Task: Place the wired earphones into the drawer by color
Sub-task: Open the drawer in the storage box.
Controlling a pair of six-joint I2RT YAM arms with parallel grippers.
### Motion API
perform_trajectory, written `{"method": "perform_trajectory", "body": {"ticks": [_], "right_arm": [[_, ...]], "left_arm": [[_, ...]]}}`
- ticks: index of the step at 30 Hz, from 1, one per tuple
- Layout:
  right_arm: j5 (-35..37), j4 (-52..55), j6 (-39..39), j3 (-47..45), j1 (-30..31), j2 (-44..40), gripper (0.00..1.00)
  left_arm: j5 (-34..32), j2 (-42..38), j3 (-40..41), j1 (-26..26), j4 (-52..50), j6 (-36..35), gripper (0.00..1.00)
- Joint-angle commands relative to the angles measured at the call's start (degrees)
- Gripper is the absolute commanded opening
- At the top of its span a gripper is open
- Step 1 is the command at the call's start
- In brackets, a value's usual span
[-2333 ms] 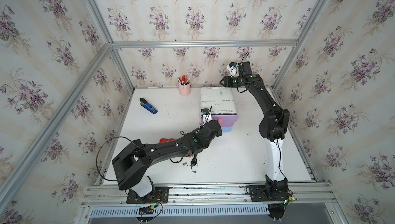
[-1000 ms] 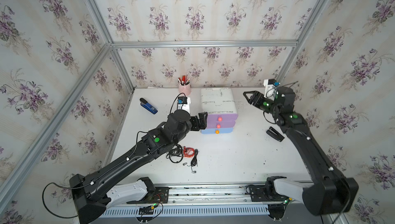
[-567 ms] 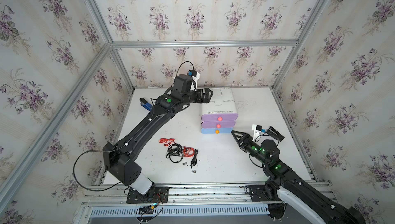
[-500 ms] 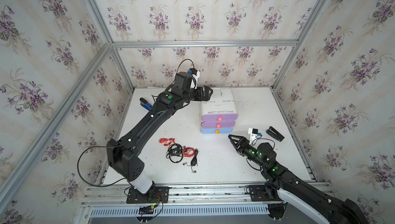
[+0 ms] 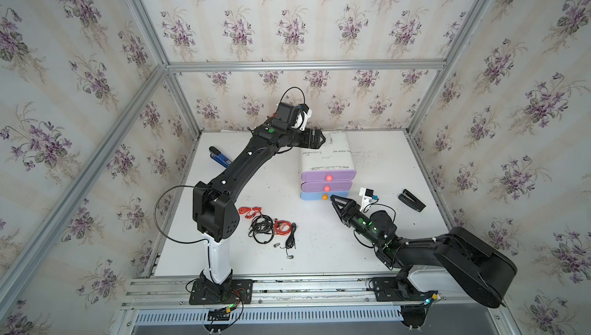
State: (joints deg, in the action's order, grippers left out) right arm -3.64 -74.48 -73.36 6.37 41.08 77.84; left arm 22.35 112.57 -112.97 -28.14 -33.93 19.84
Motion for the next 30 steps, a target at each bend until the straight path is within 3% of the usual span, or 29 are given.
{"method": "perform_trajectory", "body": {"ticks": [1, 10, 30], "right_arm": [[1.4, -6.2, 1.4, 1.6, 0.1, 2.3, 0.61], [1.0, -8.1, 0.8, 4.4, 0.1, 10.0, 0.59], [3.8, -8.8, 1.7, 7.3, -1.4, 15.9, 0.57]], "left_arm": [[0.3, 1.4, -1.7, 0.1, -1.5, -2.7, 0.98], [-0.8, 2.7, -0.1, 1.2, -2.4, -3.7, 0.98], [-0.7, 2.7, 2.7, 1.4, -2.5, -4.9, 0.97]]}}
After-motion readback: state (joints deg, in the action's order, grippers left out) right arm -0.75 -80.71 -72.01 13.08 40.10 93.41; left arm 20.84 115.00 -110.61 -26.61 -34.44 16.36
